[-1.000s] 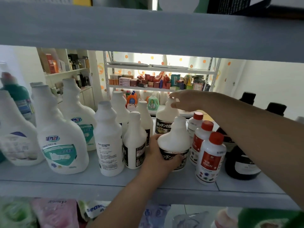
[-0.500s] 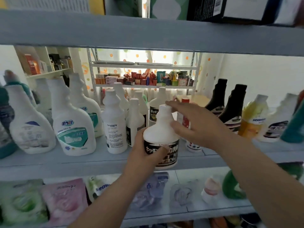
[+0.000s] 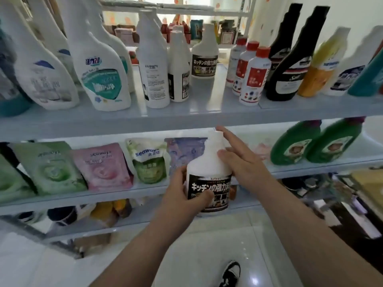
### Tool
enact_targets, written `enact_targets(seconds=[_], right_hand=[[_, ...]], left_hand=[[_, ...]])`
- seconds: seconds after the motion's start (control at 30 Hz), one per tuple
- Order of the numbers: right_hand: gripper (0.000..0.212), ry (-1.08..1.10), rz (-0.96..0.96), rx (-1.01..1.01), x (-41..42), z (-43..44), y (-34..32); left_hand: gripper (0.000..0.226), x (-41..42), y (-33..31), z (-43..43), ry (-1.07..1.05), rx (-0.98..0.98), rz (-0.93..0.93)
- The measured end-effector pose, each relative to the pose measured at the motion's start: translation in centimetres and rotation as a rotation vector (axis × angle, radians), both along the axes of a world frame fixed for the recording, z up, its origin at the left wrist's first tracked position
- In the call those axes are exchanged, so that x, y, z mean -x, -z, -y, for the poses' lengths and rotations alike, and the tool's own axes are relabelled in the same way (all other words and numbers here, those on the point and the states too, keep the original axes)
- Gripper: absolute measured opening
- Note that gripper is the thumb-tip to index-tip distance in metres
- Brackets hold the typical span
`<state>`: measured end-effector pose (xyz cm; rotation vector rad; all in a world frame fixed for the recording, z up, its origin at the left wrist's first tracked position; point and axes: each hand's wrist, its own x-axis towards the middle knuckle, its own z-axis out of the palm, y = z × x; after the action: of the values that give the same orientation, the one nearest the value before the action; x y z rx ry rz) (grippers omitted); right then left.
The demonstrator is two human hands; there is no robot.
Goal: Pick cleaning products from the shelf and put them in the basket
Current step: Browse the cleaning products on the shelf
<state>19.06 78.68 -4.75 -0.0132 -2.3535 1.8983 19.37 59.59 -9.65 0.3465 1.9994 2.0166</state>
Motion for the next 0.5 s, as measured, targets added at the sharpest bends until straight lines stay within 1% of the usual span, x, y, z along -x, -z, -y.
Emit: enact_targets(seconds=[0.03, 0.07, 0.1, 0.13, 0.17, 0.2, 0.23, 0.27, 0.3, 0.37, 0.4, 0.43, 0.5], right_hand=[[0.047, 0.009, 0.021, 0.065, -0.4, 0.3, 0.6], [0.046, 0.009, 0.058, 0.178, -0.8, 0.6, 1.3], [0.045, -0.007, 0.119, 0.337, -1.2, 0.9, 2.3], [0.047, -0.020, 0.207, 0.496, -1.7, 1.2, 3.3], [0.055, -0.025, 0.323, 0.628, -2.3, 1.5, 4.2], [0.063, -0.033, 0.445, 0.720, -2.9, 1.7, 4.9], [0.069, -0.053, 0.540, 0.800, -3.5, 1.8, 5.5], [0.068, -0.081, 0.587, 0.865, -3.9, 1.6, 5.9], [0.060, -0.108, 0.589, 0.899, -4.1, 1.0, 6.1], [0.039, -0.140, 0.532, 0.908, -4.3, -0.3, 6.1], [0.031, -0.156, 0.483, 0.918, -4.2, -1.1, 6.1], [0.027, -0.172, 0.417, 0.920, -4.3, -2.1, 6.1], [0.027, -0.213, 0.239, 0.830, -4.7, -4.2, 6.3]], left_hand=[[0.062, -0.7, 0.5, 0.1, -0.019, 0.012, 0.051], [0.059, -1.3, 0.8, 0.1, -0.030, 0.008, 0.127], [0.056, -2.1, 1.1, 0.0, -0.030, -0.034, 0.237], [0.051, -2.9, 1.4, -0.2, -0.023, -0.118, 0.374], [0.044, -3.6, 1.5, -0.6, -0.012, -0.207, 0.508], [0.039, -4.3, 1.5, -1.0, -0.004, -0.276, 0.615], [0.034, -4.9, 1.7, -1.3, 0.009, -0.306, 0.675], [0.032, -5.4, 1.8, -1.7, 0.024, -0.309, 0.700], [0.033, -5.7, 1.9, -2.1, 0.035, -0.293, 0.699], [0.040, -6.0, 2.2, -3.0, 0.064, -0.229, 0.656], [0.044, -6.1, 2.3, -3.6, 0.079, -0.187, 0.614], [0.049, -6.0, 2.4, -4.2, 0.073, -0.139, 0.560], [0.063, -5.8, 2.9, -5.6, -0.004, -0.027, 0.414]])
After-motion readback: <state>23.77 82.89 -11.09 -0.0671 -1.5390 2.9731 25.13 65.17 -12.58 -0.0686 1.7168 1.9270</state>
